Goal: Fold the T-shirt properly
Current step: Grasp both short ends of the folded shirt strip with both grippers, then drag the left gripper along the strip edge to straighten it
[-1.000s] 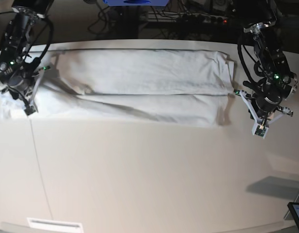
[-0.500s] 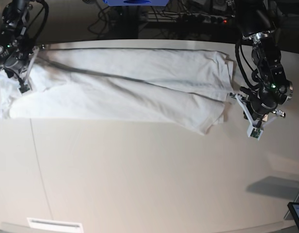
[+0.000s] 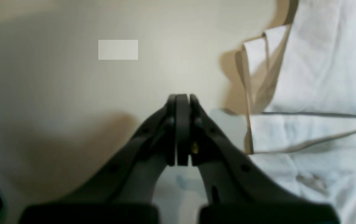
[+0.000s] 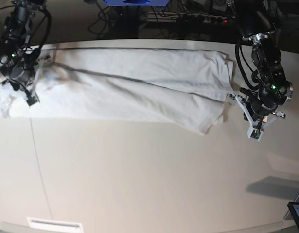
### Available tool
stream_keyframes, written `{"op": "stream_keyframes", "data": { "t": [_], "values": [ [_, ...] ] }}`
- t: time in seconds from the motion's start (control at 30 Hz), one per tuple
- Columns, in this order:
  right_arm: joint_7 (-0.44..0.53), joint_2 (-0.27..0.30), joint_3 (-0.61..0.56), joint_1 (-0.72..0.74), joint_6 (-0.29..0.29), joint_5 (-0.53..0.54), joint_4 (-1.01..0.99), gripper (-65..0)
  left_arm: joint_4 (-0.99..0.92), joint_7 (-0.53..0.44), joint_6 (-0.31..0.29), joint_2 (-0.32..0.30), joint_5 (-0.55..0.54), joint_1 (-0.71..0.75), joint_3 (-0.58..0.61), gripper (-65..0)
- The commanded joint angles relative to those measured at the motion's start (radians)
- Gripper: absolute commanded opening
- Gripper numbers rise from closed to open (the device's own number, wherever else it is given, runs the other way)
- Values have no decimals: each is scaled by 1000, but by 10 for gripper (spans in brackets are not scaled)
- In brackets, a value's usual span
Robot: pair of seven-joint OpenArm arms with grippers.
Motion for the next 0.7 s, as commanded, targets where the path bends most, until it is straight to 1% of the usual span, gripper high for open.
{"op": "stream_keyframes", "data": {
  "t": [0.0, 0.07, 0.17, 0.37, 0.47, 0.53, 0.57, 0.6, 0.63, 0.67],
  "values": [
    [1, 8, -17, 10, 2, -8, 18, -649, 17, -15, 7, -14, -2, -16, -3, -650],
    [1, 8, -62, 30, 2, -8, 18, -649, 17, -15, 7, -14, -2, -13, -3, -650],
    [3, 8, -96, 47, 2, -9, 15, -649, 18, -15, 7, -14, -2, -7, -8, -650],
    [10, 8, -91, 84, 2, -11, 6, -649, 21, -15, 7, -15, -2, -15, -9, -650],
    [15, 5, -89, 92, 2, -74, -14, -647, 38, -15, 7, -15, -2, -18, -9, -650],
    [49, 4, -89, 96, 2, -115, -33, -646, 66, -15, 5, -14, -4, -33, -5, -650],
    [61, 4, -89, 98, 2, -126, -43, -634, 81, -15, 5, -8, -5, -38, -5, -648],
    [65, 4, -89, 98, 2, -129, -53, -606, 98, -15, 5, 0, -13, -39, -9, -647],
    [64, 4, -88, 99, 2, -129, -62, -570, 112, -15, 5, 3, -30, -46, -11, -645],
    [61, 4, -88, 99, 2, -129, -69, -512, 124, -11, 5, 3, -58, -58, -11, -633]
  ]
}}
